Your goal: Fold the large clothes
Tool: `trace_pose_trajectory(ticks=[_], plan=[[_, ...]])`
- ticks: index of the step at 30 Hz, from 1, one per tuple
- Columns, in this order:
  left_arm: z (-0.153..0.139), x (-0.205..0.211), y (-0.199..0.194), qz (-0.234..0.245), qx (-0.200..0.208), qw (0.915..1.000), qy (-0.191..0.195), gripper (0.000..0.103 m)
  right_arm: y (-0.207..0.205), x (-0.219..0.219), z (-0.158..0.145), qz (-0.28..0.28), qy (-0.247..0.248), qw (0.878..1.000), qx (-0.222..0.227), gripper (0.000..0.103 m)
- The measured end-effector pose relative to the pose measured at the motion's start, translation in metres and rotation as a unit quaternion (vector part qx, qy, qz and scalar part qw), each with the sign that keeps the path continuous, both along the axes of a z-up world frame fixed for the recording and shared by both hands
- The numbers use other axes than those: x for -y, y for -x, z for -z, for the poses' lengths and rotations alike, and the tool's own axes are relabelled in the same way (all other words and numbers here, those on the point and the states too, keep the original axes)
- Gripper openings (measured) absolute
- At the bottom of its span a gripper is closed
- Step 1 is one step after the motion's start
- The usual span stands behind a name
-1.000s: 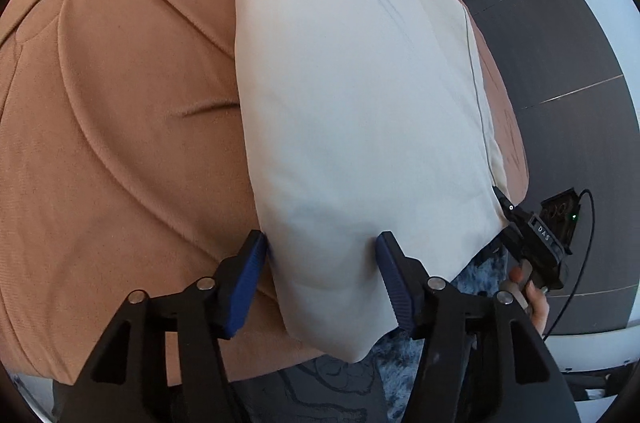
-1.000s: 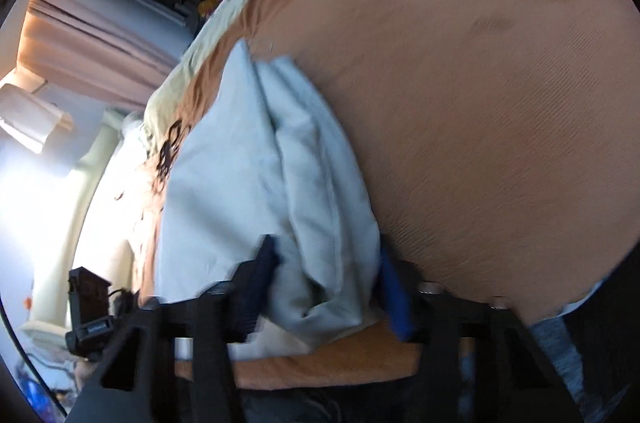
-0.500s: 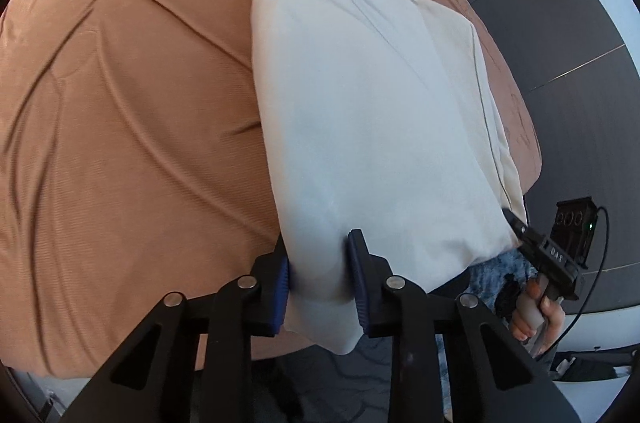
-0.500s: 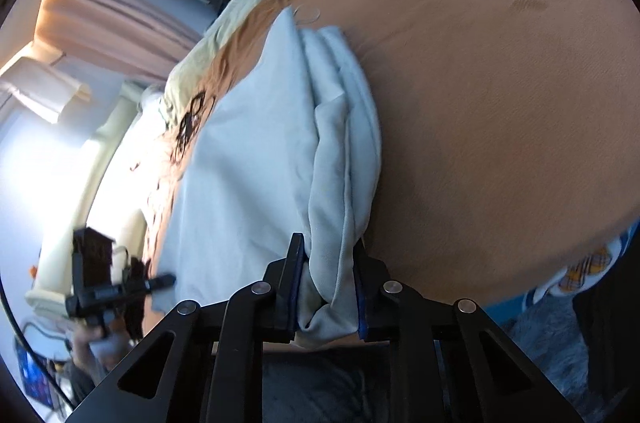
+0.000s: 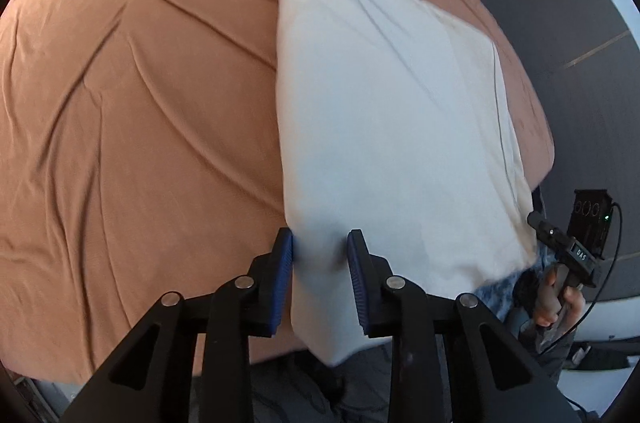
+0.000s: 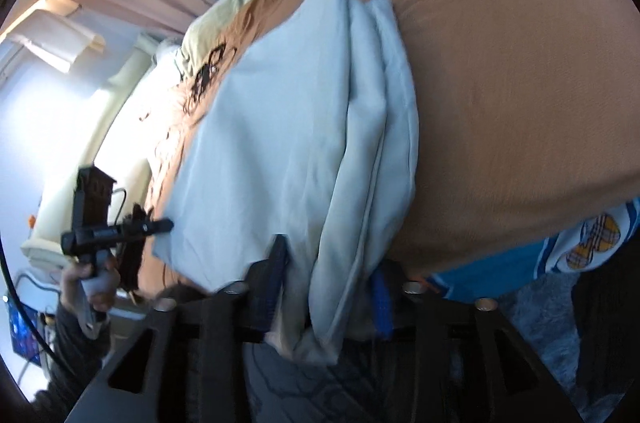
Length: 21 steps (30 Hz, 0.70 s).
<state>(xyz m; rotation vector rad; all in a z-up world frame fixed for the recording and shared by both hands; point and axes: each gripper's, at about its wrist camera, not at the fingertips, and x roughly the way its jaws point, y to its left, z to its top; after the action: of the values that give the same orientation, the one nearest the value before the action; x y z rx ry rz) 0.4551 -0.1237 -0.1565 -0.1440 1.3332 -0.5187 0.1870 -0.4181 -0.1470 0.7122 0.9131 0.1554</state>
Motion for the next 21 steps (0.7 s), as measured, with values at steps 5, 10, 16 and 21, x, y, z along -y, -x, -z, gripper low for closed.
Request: trace_pose_trajectory(ticks=[5,10,16,21], plan=[[-0.005,-0.008,-0.03,-0.035,0.015,0.9986,0.037,0.035,-0.029,0.021,-0.002,0.019,0.02,1.0,-0.003,0.071],[0.003,-0.003,-0.062,-0.047,0.014,0.9975,0.051,0.035,-0.067,0.041,-0.009,0.026,0.019,0.999,0.007,0.084],[0.017,0.02,-0.09,-0.039,0.016,0.9975,0.057,0.035,-0.112,0.054,0.002,0.012,-0.003,1.0,-0.008,0.084],[0.023,0.011,-0.112,-0.049,0.027,0.9961,0.068,0.035,-0.142,0.058,0.013,0.006,-0.025,1.0,-0.018,0.083]])
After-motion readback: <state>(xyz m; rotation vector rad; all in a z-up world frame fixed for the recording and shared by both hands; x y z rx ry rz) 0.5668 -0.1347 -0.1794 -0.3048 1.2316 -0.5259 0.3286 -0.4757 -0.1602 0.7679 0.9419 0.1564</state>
